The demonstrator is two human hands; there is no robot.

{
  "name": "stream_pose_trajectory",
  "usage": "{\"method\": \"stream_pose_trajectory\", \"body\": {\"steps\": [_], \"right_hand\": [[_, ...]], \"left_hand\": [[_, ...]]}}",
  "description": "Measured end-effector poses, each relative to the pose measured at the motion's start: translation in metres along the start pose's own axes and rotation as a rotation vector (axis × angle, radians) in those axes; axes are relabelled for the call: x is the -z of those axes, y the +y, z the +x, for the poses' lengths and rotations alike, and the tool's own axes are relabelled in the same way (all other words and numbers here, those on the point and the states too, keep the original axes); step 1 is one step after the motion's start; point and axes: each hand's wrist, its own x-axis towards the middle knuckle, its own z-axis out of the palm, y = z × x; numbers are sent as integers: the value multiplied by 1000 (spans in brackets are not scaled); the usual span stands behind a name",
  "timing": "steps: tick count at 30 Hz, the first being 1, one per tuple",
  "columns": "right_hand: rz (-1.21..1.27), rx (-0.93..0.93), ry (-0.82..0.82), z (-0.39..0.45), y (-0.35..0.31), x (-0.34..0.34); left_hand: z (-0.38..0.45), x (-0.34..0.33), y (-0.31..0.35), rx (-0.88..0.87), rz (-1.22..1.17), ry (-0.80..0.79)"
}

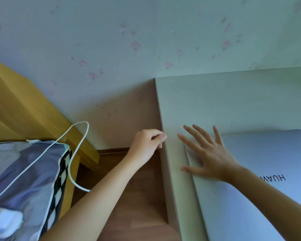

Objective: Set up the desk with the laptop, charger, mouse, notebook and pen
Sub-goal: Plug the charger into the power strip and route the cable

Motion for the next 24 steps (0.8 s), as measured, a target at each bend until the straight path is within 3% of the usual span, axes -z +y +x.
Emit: {"method": "stream_pose_trajectory", "body": {"steps": [4,10,15,24], "right_hand": [[47,-81,-47,-11,3,-4],[67,-117,-40,-11,3,-8],[84,-95,-16,-11,5,-10],[106,-94,37,-10,6,-12]], "left_hand": [[-22,-28,-7,-72,67,-104],[-24,-46,-8,-251,76,182],[-20,-59,-15,-402,292,266],[-27,-75,-24,-445,234,429]]}}
